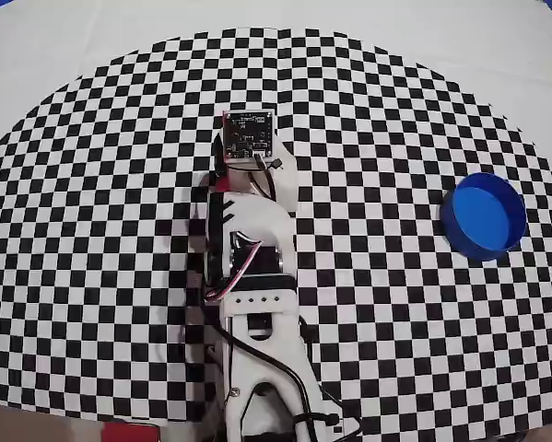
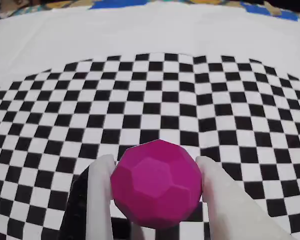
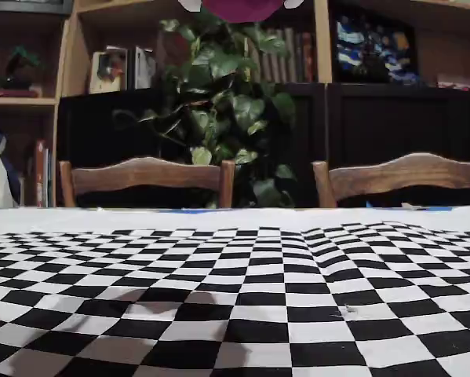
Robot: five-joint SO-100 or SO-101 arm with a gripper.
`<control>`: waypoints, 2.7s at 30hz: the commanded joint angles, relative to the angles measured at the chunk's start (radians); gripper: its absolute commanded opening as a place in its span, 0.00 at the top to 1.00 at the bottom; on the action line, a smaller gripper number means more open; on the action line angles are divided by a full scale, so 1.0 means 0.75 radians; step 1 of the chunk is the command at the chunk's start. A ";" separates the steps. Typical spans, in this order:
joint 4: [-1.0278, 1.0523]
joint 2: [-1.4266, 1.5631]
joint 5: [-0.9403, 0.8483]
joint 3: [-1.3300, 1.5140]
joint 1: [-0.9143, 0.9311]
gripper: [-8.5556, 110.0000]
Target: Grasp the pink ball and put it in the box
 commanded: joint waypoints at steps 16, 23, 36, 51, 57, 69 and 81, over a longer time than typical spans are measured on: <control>-0.018 0.137 0.004 0.090 0.358 0.93; -0.018 0.172 0.004 0.115 0.495 0.93; -0.018 0.272 0.004 0.172 0.747 0.93; -0.018 0.305 0.004 0.205 0.996 0.93; -0.018 0.313 0.004 0.205 1.062 0.93; -0.018 0.323 0.004 0.207 1.164 0.93; -0.018 0.219 0.004 0.162 1.203 0.93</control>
